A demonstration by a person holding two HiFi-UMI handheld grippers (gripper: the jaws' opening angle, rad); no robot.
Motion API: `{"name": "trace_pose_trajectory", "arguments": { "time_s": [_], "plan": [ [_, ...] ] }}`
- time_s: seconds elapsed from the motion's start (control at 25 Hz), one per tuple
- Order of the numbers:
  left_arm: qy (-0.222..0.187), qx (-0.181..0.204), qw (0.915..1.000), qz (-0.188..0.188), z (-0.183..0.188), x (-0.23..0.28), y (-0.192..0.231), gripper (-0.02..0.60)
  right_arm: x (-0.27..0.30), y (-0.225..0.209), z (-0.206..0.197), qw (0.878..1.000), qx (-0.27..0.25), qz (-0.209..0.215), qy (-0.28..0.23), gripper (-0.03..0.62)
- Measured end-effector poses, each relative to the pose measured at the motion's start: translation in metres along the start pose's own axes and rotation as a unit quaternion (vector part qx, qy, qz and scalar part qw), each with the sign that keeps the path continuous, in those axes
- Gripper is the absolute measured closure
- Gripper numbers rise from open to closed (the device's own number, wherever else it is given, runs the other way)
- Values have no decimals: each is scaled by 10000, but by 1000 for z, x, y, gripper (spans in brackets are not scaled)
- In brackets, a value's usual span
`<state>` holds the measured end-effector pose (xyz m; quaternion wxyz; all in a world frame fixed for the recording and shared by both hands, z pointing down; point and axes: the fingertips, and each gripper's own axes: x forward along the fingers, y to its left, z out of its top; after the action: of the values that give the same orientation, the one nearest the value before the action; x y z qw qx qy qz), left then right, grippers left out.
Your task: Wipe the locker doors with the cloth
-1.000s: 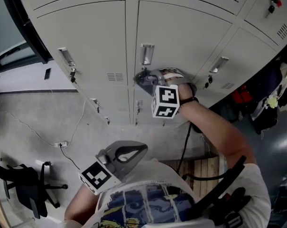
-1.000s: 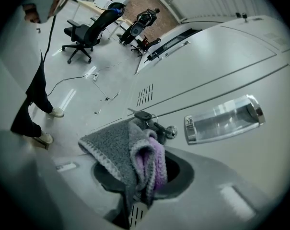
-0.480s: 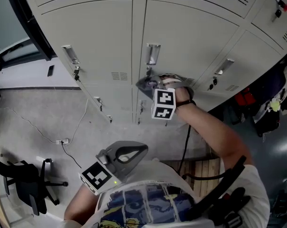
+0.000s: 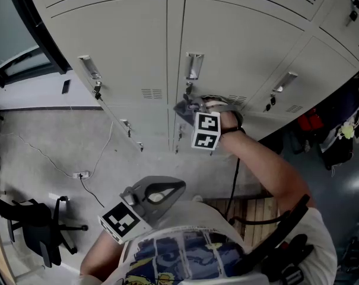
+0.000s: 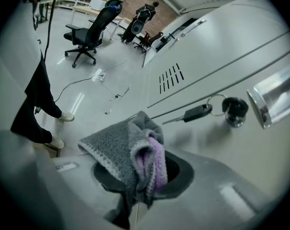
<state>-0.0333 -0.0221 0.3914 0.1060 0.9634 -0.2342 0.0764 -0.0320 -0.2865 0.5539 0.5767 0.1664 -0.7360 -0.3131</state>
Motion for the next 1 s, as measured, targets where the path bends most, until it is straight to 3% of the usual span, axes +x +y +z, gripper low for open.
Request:
{"name": "trace_pose_trajectory", "arguments": {
  "time_s": [0.52,1.0],
  "plan": [
    [65,-29,9998,-162,-3,9,-5,580,3,7,-15,9993,361,78,84,508],
    [-75,-17,9993,-369,-3,-10,-2,580,-34,20,-1,9960,853,178,-209,508]
  ]
}}
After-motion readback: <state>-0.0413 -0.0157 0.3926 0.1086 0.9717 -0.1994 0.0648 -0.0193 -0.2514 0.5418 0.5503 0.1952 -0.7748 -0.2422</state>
